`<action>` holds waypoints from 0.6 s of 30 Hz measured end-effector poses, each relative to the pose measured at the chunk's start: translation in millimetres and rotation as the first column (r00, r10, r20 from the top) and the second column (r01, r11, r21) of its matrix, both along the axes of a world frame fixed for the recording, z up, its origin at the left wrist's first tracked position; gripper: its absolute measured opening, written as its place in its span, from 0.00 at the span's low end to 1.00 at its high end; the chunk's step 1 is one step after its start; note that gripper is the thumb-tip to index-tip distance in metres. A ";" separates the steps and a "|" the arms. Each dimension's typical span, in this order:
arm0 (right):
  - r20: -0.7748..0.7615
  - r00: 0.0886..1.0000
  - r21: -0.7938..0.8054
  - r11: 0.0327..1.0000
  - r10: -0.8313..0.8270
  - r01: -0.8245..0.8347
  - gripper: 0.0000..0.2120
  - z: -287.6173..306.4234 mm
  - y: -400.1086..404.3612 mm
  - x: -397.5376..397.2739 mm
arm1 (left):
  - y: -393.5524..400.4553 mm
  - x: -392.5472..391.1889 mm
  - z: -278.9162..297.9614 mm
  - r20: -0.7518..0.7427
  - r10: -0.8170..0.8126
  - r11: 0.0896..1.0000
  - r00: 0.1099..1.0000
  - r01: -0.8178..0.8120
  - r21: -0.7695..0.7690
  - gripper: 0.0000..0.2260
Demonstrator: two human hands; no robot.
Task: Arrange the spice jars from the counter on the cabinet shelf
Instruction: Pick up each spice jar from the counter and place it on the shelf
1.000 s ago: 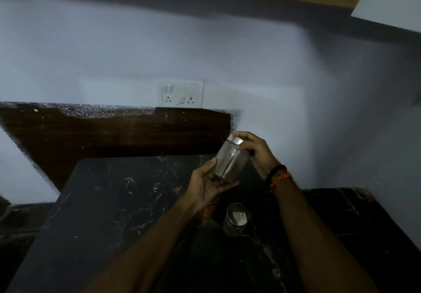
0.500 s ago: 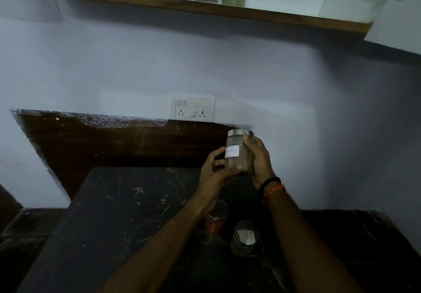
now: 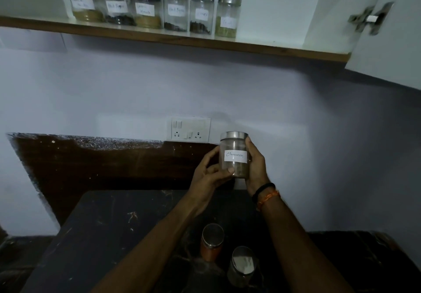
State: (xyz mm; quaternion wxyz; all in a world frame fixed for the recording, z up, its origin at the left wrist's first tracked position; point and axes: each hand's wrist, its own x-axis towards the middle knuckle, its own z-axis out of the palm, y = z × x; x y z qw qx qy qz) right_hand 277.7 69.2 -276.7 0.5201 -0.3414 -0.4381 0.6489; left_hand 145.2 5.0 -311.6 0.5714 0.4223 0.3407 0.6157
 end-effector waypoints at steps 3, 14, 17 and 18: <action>0.010 1.000 0.083 0.996 -0.008 0.007 0.27 28.6 7.3 -1.9 | 12.9 -5.6 23.9 -0.046 -0.017 0.998 0.999 0.020 0.055 0.38; 0.017 0.997 0.366 0.929 -0.070 0.059 0.22 153.4 31.4 -5.7 | 59.5 -25.7 144.3 -0.162 0.037 0.966 0.986 0.006 0.259 0.39; -0.009 0.997 0.426 0.902 -0.075 0.072 0.20 187.1 36.5 -6.5 | 70.8 -29.9 178.4 -0.185 0.020 0.942 0.982 0.044 0.332 0.39; -0.008 0.997 0.448 0.892 -0.071 0.067 0.20 197.0 37.9 -7.1 | 73.5 -30.4 188.8 -0.194 0.016 0.936 0.981 0.054 0.349 0.39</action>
